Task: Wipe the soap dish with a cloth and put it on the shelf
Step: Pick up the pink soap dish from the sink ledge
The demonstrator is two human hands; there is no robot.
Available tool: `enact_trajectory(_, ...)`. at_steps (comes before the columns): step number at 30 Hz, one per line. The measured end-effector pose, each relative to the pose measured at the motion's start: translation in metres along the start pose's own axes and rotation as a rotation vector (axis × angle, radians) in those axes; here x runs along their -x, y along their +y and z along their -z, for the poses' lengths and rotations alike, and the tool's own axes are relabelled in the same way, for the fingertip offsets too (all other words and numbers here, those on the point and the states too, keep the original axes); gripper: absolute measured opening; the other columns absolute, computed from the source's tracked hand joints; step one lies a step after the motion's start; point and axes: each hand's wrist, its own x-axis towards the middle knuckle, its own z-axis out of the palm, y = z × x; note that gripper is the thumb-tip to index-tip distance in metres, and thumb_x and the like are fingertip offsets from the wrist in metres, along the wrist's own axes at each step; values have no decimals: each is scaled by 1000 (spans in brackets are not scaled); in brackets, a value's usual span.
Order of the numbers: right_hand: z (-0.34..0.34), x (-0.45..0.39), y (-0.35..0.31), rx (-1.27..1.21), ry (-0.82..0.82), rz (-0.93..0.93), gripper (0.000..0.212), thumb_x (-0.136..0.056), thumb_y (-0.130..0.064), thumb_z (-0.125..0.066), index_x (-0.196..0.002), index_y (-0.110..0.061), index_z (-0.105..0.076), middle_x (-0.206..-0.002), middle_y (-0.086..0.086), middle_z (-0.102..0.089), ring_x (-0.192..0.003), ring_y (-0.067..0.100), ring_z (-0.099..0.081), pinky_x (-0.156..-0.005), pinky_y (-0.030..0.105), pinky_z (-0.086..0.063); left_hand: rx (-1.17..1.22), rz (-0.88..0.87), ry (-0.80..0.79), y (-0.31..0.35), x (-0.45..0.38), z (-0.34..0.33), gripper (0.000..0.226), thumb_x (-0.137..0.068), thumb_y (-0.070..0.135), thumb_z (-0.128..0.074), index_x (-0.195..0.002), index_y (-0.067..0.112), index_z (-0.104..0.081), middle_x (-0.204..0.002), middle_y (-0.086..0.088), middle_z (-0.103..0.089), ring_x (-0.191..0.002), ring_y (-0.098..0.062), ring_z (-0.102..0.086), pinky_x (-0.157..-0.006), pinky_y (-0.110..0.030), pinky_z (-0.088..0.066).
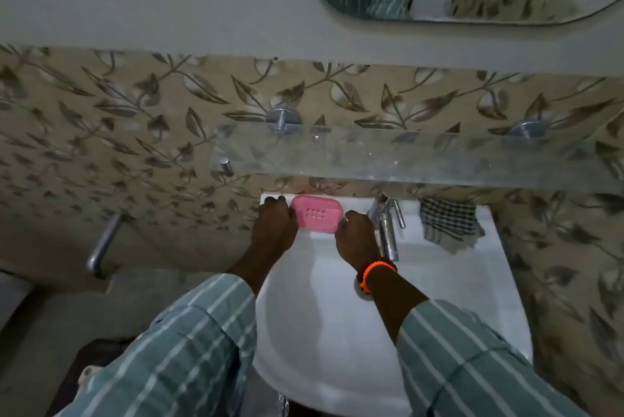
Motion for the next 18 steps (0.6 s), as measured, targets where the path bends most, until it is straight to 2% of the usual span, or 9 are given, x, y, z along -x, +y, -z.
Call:
enact_trajectory(1, -1, -4, 0, -9, -2, -13, 22, -99, -10, -45, -100, 7, -59, -107, 28, -62, -100, 40, -60, -67, 23, -34, 17, 16, -6, -1, -3, -1, 31, -100, 25, -44, -104, -2, -59, -108, -28, -61, -105, -43, -58, -88, -51, -51)
enact_trajectory(3, 0, -10, -4, -39, 6, -64, 22, -98, -7, -47, -99, 11, -61, -106, 28, -64, -100, 38, -62, -52, 11, -29, 44, 36, -4, -2, -10, -2, 34, -102, 26, -42, -101, -3, -60, -106, -30, -61, -102, -45, -58, -86, -50, -50)
enact_trajectory(4, 2, -12, -7, -38, 1, -113, 22, -98, -5, -48, -99, 12, -62, -105, 28, -66, -100, 38, -63, -50, 13, -33, 55, 44, -21, 0, -11, 0, 36, -103, 25, -41, -99, -5, -61, -104, -31, -62, -100, -46, -59, -84, -50, -49)
enact_trajectory(7, -2, -17, -9, -112, 18, -148, 23, -97, -2, -48, -96, 14, -64, -105, 29, -67, -101, 38, -64, -64, 21, -35, 139, 13, -43, 0, -17, -4, 37, -102, 17, -42, -86, -8, -65, -95, -32, -68, -90, -44, -63, -76, -43, -46)
enact_trajectory(10, -4, -23, -13, -188, 2, -218, 24, -98, -3, -48, -98, 15, -64, -104, 30, -68, -100, 37, -66, -66, 22, -38, 229, 77, -55, -1, -18, -6, 39, -102, 13, -44, -78, -7, -68, -88, -29, -72, -84, -41, -67, -69, -36, -43)
enact_trajectory(13, -1, -30, -13, -237, -18, -280, 27, -97, -5, -48, -96, 15, -65, -101, 30, -69, -98, 39, -67, -67, 28, -42, 298, 147, -39, -2, -17, -7, 40, -102, 14, -46, -77, -8, -69, -86, -30, -72, -82, -41, -68, -68, -35, -43)
enact_trajectory(15, 1, -34, -12, -244, -72, -310, 25, -95, -5, -49, -101, 11, -67, -104, 26, -69, -101, 39, -66, -78, 35, -53, 334, 186, -46, -2, -17, -5, 37, -101, 13, -49, -79, -8, -70, -87, -28, -73, -83, -38, -69, -67, -30, -40)
enact_trajectory(16, 1, -36, -9, -249, -91, -319, 23, -92, -4, -51, -99, 10, -68, -102, 24, -71, -100, 39, -67, -83, 40, -56, 354, 204, -52, -2, -17, -4, 34, -100, 12, -51, -81, -7, -72, -88, -27, -74, -85, -37, -69, -68, -28, -39)
enact_trajectory(18, -1, -40, -3, -273, -75, -308, 19, -85, -2, -56, -89, 9, -71, -94, 24, -73, -94, 40, -70, -82, 49, -59, 376, 234, -47, -1, -16, -2, 30, -98, 11, -53, -84, -6, -74, -90, -26, -74, -86, -36, -69, -70, -28, -42)
